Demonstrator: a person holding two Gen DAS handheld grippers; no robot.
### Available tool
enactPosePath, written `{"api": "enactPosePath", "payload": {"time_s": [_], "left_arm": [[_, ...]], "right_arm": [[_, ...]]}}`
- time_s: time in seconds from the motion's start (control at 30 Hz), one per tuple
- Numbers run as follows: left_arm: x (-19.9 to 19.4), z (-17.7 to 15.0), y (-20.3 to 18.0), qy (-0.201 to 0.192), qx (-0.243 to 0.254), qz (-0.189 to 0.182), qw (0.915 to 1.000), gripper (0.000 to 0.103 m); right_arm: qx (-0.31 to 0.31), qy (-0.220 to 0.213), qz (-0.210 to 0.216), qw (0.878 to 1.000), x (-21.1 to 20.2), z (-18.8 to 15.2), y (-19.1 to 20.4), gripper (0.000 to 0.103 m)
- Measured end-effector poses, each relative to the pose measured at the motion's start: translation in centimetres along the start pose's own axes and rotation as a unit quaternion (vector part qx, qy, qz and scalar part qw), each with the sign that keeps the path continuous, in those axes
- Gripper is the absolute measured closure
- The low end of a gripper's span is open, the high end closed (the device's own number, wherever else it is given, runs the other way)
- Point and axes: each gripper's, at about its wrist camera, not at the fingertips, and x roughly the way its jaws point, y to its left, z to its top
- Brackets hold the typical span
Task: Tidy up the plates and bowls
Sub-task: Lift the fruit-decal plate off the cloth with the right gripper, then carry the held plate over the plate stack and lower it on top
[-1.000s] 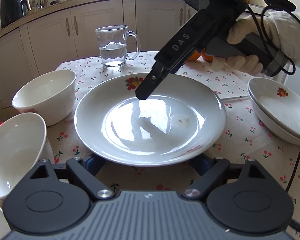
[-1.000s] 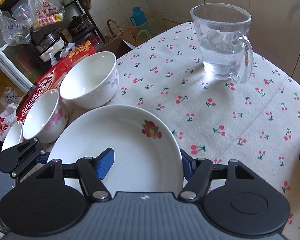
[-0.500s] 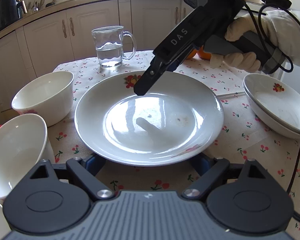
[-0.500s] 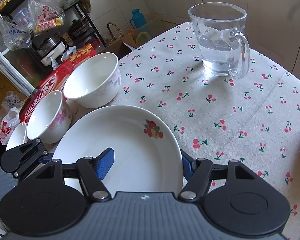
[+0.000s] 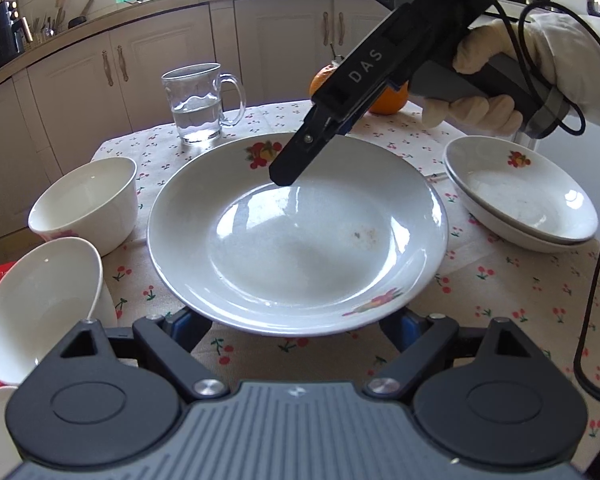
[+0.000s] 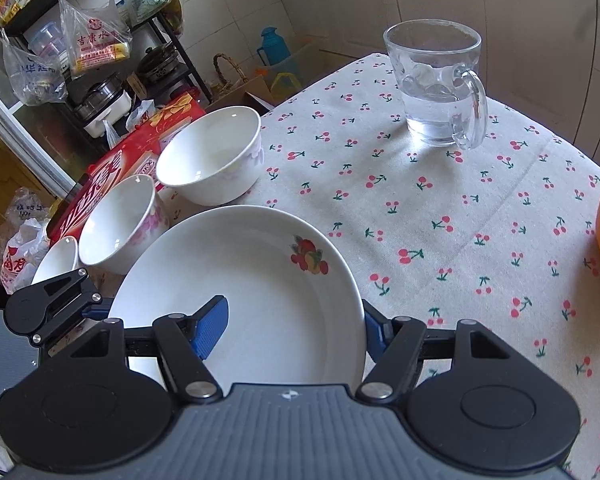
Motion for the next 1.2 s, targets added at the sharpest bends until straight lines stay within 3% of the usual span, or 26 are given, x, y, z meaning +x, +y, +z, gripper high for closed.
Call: {"api": "enactPosePath", "payload": {"time_s": [0.67, 1.2], "left_arm": [[-5.4, -0.2, -3.9, 0.004, 0.058, -0.054, 0.9968, 0.014], [-3.4, 2.0, -8.5, 0.004, 0.114, -0.134, 0.9844, 0.014]], "right_arm": [[0.022, -0.034, -0.026, 0.999, -6.7, -6.9, 4.8, 0.029], [0.089, -0.067, -0.086, 0.990, -12.3, -13.5, 2.6, 0.029]]}}
